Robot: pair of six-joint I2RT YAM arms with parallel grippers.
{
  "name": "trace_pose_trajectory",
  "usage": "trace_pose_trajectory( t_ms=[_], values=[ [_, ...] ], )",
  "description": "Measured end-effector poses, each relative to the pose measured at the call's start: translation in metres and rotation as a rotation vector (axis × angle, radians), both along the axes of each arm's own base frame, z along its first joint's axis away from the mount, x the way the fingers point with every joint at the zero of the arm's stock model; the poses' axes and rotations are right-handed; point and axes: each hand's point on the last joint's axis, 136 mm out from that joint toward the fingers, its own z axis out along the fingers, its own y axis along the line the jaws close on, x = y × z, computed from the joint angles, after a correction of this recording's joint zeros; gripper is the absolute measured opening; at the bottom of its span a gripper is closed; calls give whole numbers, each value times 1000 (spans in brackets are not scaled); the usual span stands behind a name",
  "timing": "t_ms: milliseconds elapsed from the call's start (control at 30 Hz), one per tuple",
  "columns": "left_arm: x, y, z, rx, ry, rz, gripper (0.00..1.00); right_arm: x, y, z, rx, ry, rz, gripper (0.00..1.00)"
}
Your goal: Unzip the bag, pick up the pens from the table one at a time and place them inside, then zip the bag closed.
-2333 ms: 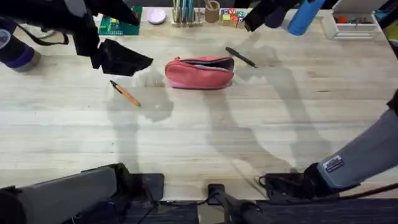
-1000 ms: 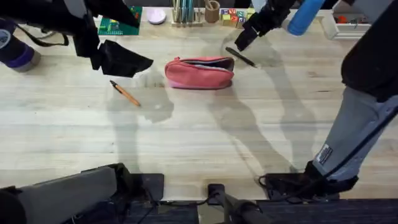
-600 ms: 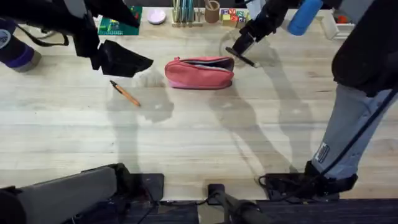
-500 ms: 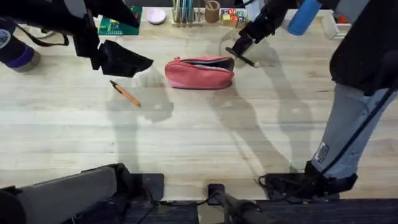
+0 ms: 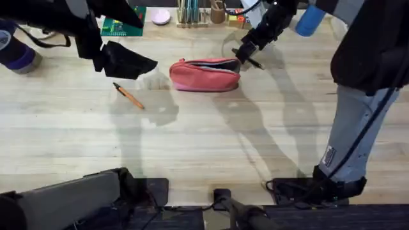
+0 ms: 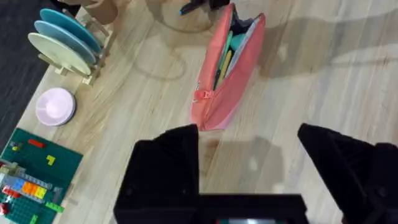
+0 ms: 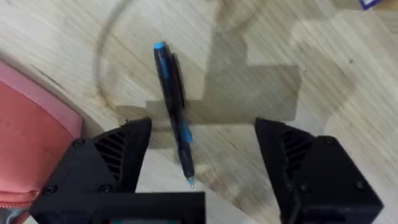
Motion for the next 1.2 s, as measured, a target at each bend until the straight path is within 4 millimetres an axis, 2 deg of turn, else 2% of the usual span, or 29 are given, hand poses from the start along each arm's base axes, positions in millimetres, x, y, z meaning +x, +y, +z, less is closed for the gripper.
trace_pose_trajectory(
  t_ms=[167,267,367,800,967,1033,1200],
  values=[
    [0,0,0,0,0,0,993,0,0,0,-2,0,0,980],
    [0,0,0,0,0,0,993,1,-1,0,-5,-3,-1,927],
    [0,0,0,0,0,0,993,1,-1,0,-5,-4,-1,818],
    [0,0,0,0,0,0,992,1,-1,0,-4,-2,-9,224],
    [0,0,0,0,0,0,993,1,0,0,-3,-3,-7,72],
    [0,0,0,0,0,0,993,1,1,0,-3,-6,-6,40],
    [0,0,0,0,0,0,993,2,1,0,-3,-7,-6,38]
  ],
)
